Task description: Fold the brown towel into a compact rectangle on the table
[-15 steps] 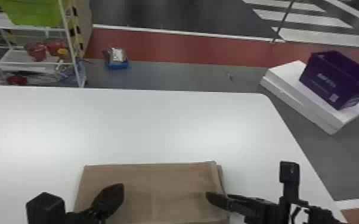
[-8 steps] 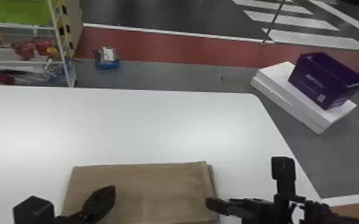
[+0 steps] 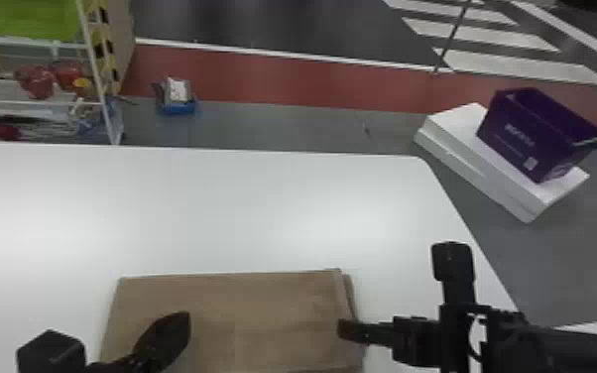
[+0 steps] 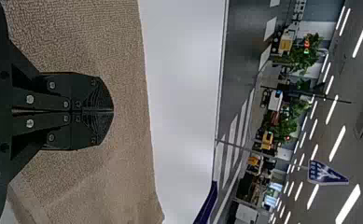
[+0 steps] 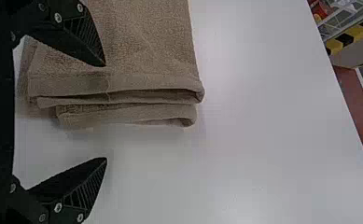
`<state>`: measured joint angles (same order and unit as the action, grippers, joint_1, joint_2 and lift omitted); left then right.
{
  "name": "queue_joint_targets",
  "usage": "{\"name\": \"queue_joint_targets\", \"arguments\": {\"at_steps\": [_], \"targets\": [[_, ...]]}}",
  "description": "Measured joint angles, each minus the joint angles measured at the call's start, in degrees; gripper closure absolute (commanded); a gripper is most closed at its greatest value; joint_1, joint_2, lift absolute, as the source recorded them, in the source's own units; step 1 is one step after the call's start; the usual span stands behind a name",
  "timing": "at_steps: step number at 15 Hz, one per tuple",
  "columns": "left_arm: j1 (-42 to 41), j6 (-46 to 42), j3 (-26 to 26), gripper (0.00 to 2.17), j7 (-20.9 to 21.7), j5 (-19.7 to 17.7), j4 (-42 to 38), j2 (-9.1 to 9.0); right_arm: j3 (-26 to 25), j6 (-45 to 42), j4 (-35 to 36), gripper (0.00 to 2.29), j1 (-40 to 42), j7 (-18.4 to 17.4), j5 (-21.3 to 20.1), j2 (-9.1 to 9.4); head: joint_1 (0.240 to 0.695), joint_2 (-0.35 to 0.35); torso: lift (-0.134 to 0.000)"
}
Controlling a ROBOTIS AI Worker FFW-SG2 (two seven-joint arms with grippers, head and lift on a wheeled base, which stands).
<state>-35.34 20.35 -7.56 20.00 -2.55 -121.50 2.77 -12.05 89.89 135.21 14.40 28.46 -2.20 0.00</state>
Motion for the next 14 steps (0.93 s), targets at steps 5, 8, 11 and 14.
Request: {"name": "queue_joint_targets", "arguments": {"at_steps": [5, 8, 11, 14], "targets": [[0.09, 0.00, -0.23, 1.75, 0.13, -0.04, 0.18, 0.05, -0.03, 0.07, -1.86, 0.22, -1.71, 0.08, -0.53, 0.00, 0.695, -0.240, -0.123], [0.10, -0.12, -0.26, 1.75, 0.13, -0.06, 0.21, 0.14, 0.06, -0.10, -3.60, 0.22, -2.94, 0.24, -0.35, 0.00, 0.695, -0.236, -0.123], [0.16, -0.18, -0.26, 1.75, 0.04, -0.08, 0.20, 0.37, 0.82, -0.54, -4.39, 0.22, -3.56, 0.04, -0.23, 0.00, 0.695, -0.224, -0.123], [0.34, -0.18, -0.23, 1.75, 0.05, -0.14, 0.20, 0.40, 1.40, -0.22, -5.16, 0.29, -4.58, 0.01, -0.59, 0.00, 0.695, -0.216, -0.123]]}}
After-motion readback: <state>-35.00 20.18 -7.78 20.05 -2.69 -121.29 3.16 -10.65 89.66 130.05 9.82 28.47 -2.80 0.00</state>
